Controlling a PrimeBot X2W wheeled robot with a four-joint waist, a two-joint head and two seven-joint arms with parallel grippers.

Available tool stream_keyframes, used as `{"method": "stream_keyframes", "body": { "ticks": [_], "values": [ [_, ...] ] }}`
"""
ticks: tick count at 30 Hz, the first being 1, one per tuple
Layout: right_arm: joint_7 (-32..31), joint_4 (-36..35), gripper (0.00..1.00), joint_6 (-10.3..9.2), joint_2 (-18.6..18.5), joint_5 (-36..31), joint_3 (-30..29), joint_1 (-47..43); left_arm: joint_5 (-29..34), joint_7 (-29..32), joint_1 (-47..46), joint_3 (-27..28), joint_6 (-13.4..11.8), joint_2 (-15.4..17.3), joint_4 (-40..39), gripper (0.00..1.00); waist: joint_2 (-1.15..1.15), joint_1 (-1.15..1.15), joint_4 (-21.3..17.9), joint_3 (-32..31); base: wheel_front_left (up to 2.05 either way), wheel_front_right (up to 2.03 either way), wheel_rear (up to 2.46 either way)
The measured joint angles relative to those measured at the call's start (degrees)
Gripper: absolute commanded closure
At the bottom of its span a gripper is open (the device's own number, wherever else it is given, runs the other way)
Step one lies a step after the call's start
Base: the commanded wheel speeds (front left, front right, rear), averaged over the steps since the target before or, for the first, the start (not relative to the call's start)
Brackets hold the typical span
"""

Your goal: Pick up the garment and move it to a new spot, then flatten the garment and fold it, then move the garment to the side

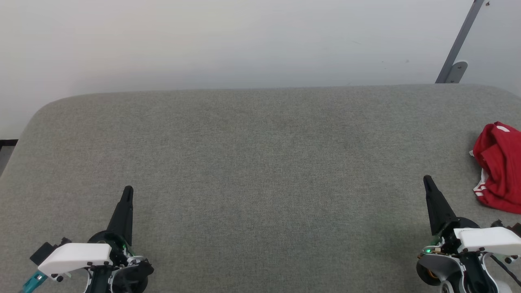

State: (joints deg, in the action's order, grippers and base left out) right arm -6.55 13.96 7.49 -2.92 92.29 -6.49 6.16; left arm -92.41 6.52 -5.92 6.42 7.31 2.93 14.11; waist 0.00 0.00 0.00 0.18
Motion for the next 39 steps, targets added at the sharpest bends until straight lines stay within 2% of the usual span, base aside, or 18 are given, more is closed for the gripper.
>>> {"method": "stream_keyframes", "body": {
  "ticks": [39],
  "values": [
    [0.0,0.0,1.0,0.0,0.0,0.0,0.0,0.0,0.0,0.0,0.0,0.1,0.0,-0.1,0.0,1.0,0.0,0.0,0.0,0.0,0.0,0.0,0.0]
  ]
}}
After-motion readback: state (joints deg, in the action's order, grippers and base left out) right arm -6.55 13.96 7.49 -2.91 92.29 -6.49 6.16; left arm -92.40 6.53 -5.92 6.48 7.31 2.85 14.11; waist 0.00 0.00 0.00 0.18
